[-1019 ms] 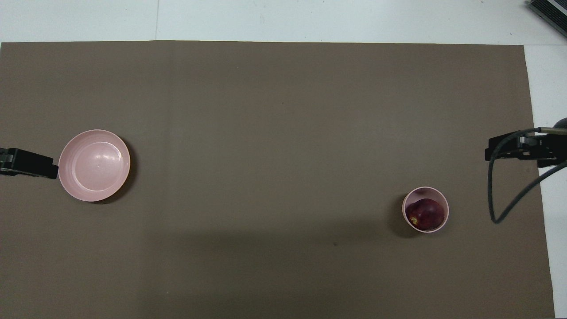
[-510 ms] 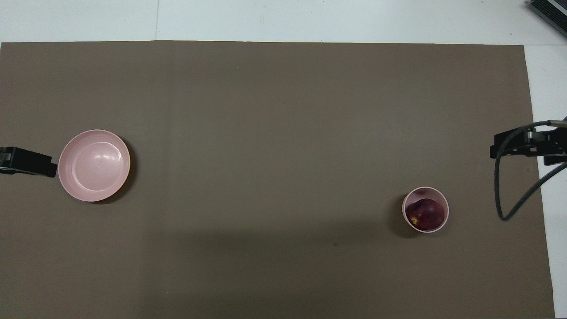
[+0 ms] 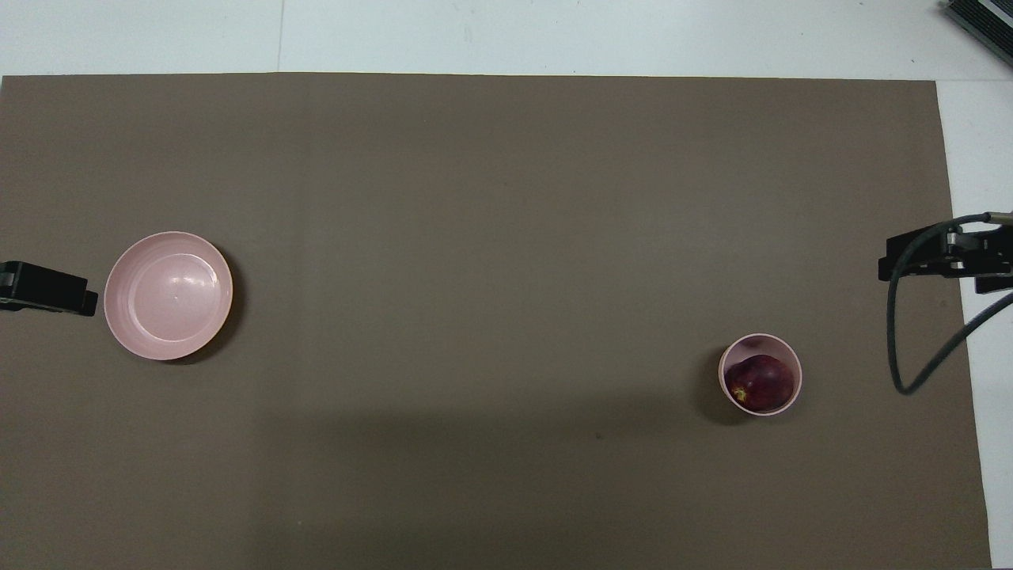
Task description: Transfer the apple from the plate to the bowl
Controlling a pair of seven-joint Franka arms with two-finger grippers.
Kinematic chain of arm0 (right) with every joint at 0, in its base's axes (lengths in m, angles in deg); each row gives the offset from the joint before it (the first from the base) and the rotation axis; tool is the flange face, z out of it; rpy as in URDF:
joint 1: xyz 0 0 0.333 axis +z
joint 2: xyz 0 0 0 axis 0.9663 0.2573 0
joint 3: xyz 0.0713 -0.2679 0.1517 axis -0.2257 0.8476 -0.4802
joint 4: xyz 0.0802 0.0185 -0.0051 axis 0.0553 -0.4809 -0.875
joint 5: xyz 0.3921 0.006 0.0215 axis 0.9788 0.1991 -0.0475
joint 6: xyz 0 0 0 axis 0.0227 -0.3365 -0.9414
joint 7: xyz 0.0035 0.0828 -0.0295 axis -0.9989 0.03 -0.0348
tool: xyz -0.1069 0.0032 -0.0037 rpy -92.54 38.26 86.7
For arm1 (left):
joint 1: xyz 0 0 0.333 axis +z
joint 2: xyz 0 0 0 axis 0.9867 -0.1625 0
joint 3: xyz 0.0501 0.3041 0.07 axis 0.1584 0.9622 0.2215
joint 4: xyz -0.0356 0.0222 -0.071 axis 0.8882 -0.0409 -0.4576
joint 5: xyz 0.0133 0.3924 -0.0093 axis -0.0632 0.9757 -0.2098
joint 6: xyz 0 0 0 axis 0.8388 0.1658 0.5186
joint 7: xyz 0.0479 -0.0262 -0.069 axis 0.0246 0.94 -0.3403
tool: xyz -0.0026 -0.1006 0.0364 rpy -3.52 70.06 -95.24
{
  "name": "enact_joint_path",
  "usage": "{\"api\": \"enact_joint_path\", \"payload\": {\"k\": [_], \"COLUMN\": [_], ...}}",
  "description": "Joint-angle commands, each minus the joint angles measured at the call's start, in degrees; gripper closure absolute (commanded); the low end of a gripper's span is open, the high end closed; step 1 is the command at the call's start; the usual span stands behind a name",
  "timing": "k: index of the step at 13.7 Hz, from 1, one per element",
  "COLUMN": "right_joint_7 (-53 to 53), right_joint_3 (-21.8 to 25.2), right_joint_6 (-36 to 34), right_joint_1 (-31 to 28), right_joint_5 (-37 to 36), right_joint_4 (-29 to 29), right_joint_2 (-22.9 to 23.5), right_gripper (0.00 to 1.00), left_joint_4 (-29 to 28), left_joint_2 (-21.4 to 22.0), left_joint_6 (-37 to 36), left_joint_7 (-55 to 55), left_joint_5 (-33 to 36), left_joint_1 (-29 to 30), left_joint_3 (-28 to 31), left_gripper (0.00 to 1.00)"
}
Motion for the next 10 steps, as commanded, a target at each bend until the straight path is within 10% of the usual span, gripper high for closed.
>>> {"api": "enact_joint_path", "payload": {"k": [1,10], "right_joint_7": [-0.56,-1.27], "right_joint_3": [-0.52,-0.61], "right_joint_6": [-0.78,-0.52], "right_joint_1": [-0.82,-0.47], "right_joint_5": [0.19,0.36], "right_joint_4": [1.58,1.06], "right_joint_2": [0.91,0.56], "right_gripper": [0.00,0.00], "left_joint_4": [0.59,0.59], "left_joint_2": [-0.24,-0.24], "left_joint_6": [0.32,0.32], "left_joint_7": [0.12,0.12], "left_joint_5": [1.10,1.10], "left_joint_1": [-0.14,-0.14], "left_joint_3": [0.07,0.16], "left_gripper": [0.00,0.00]}}
